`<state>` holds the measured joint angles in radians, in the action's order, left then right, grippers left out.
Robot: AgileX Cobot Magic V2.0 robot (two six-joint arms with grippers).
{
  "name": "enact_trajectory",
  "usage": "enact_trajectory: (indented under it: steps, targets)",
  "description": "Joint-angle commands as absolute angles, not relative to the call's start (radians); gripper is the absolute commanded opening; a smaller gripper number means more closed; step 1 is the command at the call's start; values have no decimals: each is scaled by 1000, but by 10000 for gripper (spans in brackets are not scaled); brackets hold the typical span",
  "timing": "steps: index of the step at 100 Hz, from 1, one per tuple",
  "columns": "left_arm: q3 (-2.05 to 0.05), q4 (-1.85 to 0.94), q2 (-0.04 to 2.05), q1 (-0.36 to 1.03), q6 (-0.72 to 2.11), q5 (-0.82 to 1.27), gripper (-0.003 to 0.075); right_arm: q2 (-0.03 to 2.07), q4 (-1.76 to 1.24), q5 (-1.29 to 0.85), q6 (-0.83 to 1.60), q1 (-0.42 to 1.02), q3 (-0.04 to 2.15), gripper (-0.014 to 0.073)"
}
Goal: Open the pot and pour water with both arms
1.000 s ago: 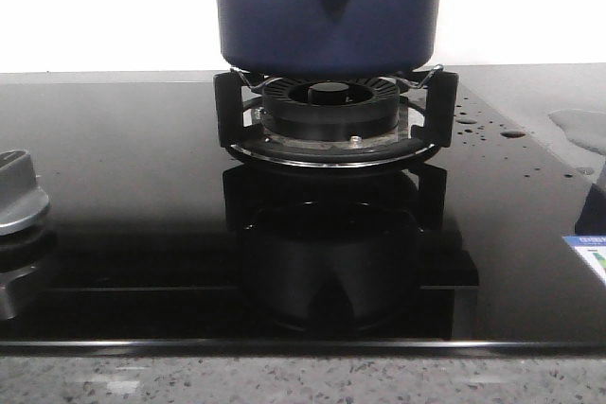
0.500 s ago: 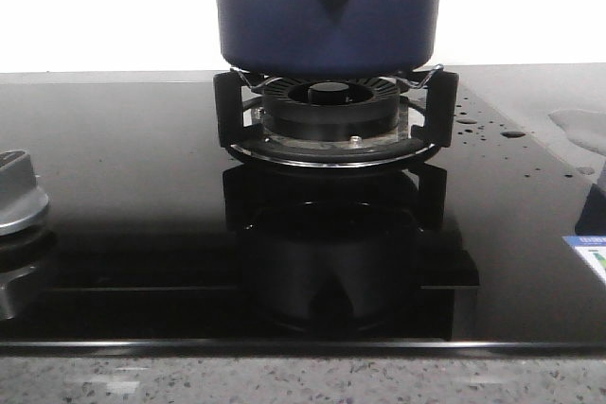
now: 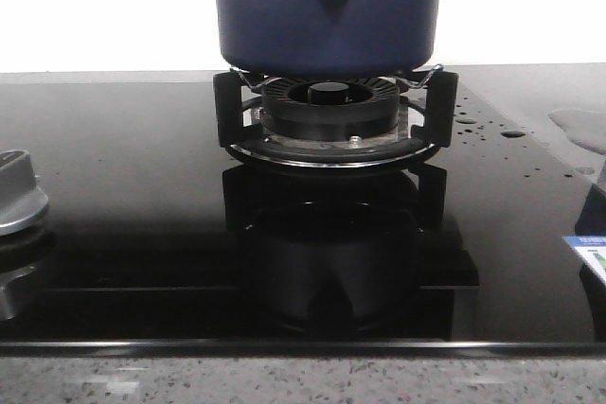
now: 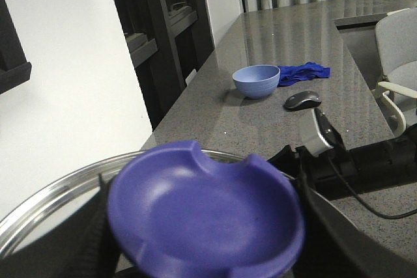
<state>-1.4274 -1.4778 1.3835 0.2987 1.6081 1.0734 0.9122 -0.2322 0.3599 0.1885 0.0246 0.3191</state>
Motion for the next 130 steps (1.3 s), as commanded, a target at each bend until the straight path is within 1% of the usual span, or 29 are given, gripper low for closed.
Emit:
enact_trajectory:
  steps: [1, 28, 40, 51, 60, 69, 87, 92, 95, 101, 111, 130]
  targets:
    - [-1462, -1580, 1346, 298, 1597, 1061, 221, 956, -250, 533, 187, 19, 343, 656]
    - [-1462, -1580, 1346, 298, 1597, 1061, 221, 1125, -262, 737, 187, 19, 343, 656]
    - [-1462, -1580, 1346, 298, 1597, 1061, 221, 1192, -262, 846, 140, 19, 345, 656]
    - [-1462, -1580, 1346, 298, 1597, 1061, 221, 1237, -262, 860, 81, 19, 345, 656]
    - [-1462, -1580, 1346, 298, 1597, 1061, 221, 1272, -260, 870, 77, 19, 345, 645]
    - [-1462, -1580, 1346, 298, 1595, 1063, 221, 1284, -260, 878, 58, 19, 345, 568]
    - [-1462, -1575, 1343, 294, 1564, 1057, 222, 1268, -252, 868, 51, 19, 345, 310]
    - [-1462, -1568, 1337, 276, 1536, 1059, 225, 1249, -241, 855, 51, 19, 345, 256]
    - [-1460, -1563, 1331, 266, 1521, 1059, 230, 1235, -222, 848, 51, 19, 345, 238]
    - [-1456, -1563, 1318, 242, 1511, 1059, 239, 1200, -177, 838, 51, 19, 345, 222]
    - [-1448, -1560, 1284, 189, 1491, 1059, 246, 1132, -90, 783, 51, 21, 379, 222]
    - [-1412, -1558, 1217, 125, 1471, 1059, 246, 1060, 106, 650, 51, 65, 564, 222]
